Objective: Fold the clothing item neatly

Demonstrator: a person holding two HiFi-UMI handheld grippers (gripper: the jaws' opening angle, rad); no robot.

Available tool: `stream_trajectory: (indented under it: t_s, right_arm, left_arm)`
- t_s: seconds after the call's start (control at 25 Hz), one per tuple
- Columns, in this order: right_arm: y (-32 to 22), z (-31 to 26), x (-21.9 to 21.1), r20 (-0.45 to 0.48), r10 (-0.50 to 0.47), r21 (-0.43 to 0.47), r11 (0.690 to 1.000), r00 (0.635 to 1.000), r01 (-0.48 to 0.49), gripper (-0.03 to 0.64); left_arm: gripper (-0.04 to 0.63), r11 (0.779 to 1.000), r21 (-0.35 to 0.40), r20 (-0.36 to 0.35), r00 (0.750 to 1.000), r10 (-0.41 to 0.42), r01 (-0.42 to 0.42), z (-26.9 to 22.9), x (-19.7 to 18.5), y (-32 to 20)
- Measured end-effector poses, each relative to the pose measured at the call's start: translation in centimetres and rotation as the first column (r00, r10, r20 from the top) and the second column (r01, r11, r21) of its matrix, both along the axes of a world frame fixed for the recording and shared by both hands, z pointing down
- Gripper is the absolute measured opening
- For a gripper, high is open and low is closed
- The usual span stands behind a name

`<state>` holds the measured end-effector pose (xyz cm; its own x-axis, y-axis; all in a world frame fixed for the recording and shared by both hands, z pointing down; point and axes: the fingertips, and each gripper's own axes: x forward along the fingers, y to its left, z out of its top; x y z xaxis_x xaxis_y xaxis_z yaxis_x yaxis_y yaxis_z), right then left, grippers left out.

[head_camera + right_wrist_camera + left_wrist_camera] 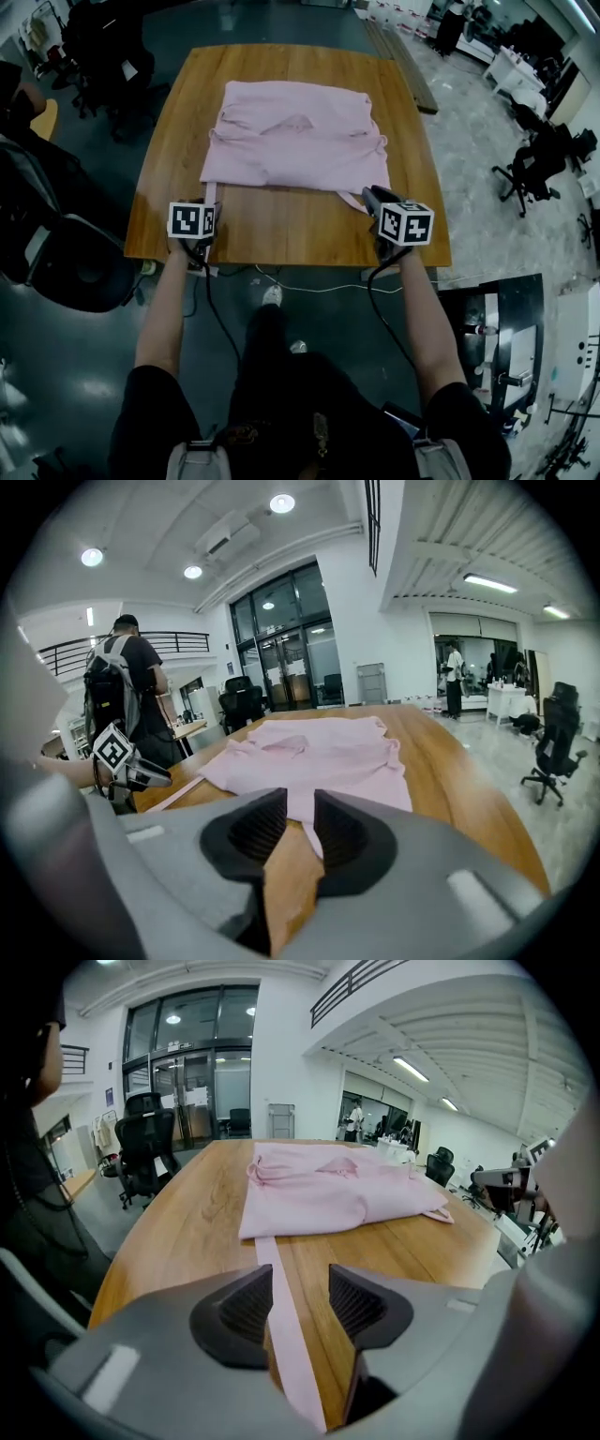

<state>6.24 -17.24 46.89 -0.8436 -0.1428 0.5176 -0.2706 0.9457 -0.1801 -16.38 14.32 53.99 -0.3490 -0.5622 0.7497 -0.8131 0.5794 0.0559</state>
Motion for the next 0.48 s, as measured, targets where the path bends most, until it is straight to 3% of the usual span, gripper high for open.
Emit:
stream_trajectory:
  t_s: [0.16,0.36,0.48]
  right_arm:
    - [4.3,1.3,0.7,-0.007,-0.075,-0.020,0.997,0.997,0.075,0.091]
    - [9.0,1.9,0.0,-0.030,-0.173,-0.021,0.985,0.984,0.172,0.089]
    - [11.4,1.8,-1.6,-0.039,-0.225,-0.013,0.974,0.974,0.225,0.087]
  left_arm:
    - [0.218,0.998,-0.041,0.028,0.998,-0.055,0.056,1.8,3.0,3.8]
    - [0.206,0.993,-0.106,-0.012,0.998,-0.057,0.056,4.8,5.9,6.8]
    - [0.029,0.991,-0.116,-0.005,0.998,-0.067,0.066,5.4,5.6,7.8]
